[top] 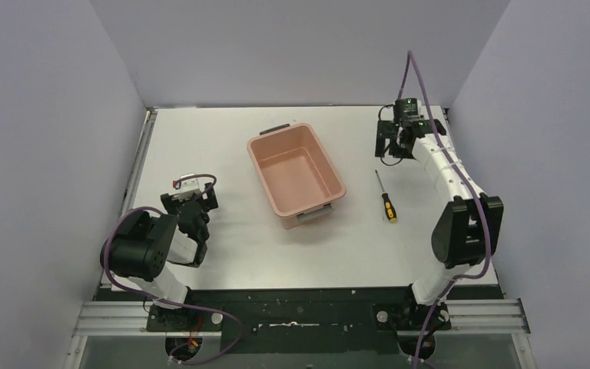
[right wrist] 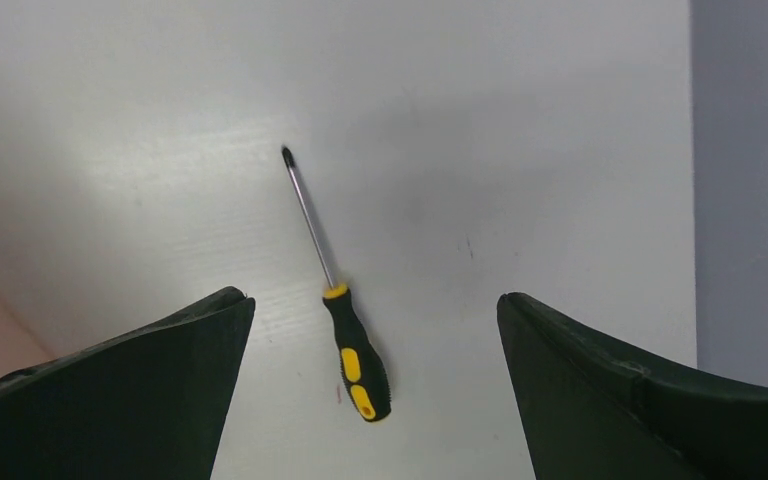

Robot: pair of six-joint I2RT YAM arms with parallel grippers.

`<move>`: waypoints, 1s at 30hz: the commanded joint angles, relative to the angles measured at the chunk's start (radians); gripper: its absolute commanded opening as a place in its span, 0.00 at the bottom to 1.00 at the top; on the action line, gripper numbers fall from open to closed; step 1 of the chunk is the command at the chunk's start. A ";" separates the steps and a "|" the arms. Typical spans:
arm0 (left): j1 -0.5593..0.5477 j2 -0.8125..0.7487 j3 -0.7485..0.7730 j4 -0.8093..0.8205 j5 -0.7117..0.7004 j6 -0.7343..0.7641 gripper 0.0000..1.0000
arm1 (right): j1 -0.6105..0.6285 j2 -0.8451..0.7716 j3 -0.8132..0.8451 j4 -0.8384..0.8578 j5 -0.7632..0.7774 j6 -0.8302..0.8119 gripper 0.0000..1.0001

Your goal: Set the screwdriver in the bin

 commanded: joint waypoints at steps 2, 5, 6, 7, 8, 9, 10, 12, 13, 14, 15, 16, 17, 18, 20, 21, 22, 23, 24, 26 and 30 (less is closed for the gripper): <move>0.002 -0.014 0.001 0.042 0.004 0.010 0.97 | -0.044 0.091 -0.100 -0.117 -0.095 -0.044 1.00; 0.002 -0.015 0.001 0.042 0.004 0.010 0.97 | -0.057 0.129 -0.216 -0.053 -0.133 -0.051 0.99; 0.002 -0.015 0.001 0.042 0.004 0.010 0.97 | -0.060 0.141 -0.250 -0.036 -0.146 -0.051 0.98; 0.003 -0.015 0.001 0.042 0.004 0.010 0.97 | -0.062 0.150 -0.289 -0.007 -0.168 -0.054 0.97; 0.002 -0.014 0.001 0.042 0.003 0.011 0.97 | -0.064 0.154 -0.325 0.019 -0.197 -0.059 0.96; 0.003 -0.014 0.001 0.042 0.003 0.010 0.97 | -0.066 0.157 -0.358 0.045 -0.234 -0.062 0.95; 0.003 -0.014 0.001 0.042 0.003 0.010 0.97 | -0.069 0.161 -0.384 0.063 -0.247 -0.060 0.94; 0.002 -0.014 0.001 0.042 0.004 0.010 0.97 | -0.072 0.178 -0.413 0.081 -0.231 -0.059 0.91; 0.003 -0.015 0.001 0.042 0.004 0.011 0.97 | -0.074 0.186 -0.420 0.090 -0.223 -0.062 0.87; 0.003 -0.013 0.001 0.042 0.004 0.009 0.97 | -0.077 0.195 -0.422 0.098 -0.222 -0.072 0.82; 0.002 -0.014 0.001 0.042 0.004 0.010 0.97 | -0.079 0.204 -0.420 0.104 -0.219 -0.077 0.74; 0.002 -0.015 0.001 0.042 0.003 0.010 0.97 | -0.079 0.214 -0.409 0.103 -0.218 -0.086 0.66; 0.002 -0.014 0.001 0.043 0.003 0.010 0.97 | -0.079 0.224 -0.396 0.097 -0.185 -0.091 0.56; 0.002 -0.015 0.001 0.043 0.003 0.010 0.97 | -0.080 0.234 -0.379 0.089 -0.169 -0.097 0.48; 0.003 -0.015 0.001 0.042 0.004 0.010 0.97 | -0.078 0.246 -0.337 0.057 -0.143 -0.111 0.28; 0.002 -0.015 0.001 0.043 0.003 0.010 0.97 | -0.079 0.248 -0.309 0.038 -0.127 -0.115 0.10; 0.003 -0.015 0.002 0.043 0.004 0.010 0.97 | -0.078 0.242 -0.277 0.012 -0.108 -0.118 0.00; 0.003 -0.015 0.002 0.042 0.003 0.009 0.97 | -0.077 0.234 -0.239 -0.017 -0.098 -0.122 0.00; 0.002 -0.015 0.001 0.042 0.003 0.010 0.97 | -0.075 0.221 -0.201 -0.054 -0.092 -0.126 0.00; 0.003 -0.015 0.001 0.042 0.003 0.009 0.97 | -0.076 0.190 -0.102 -0.122 -0.085 -0.129 0.00; 0.003 -0.015 0.001 0.042 0.004 0.011 0.97 | -0.075 0.162 0.161 -0.300 -0.068 -0.102 0.00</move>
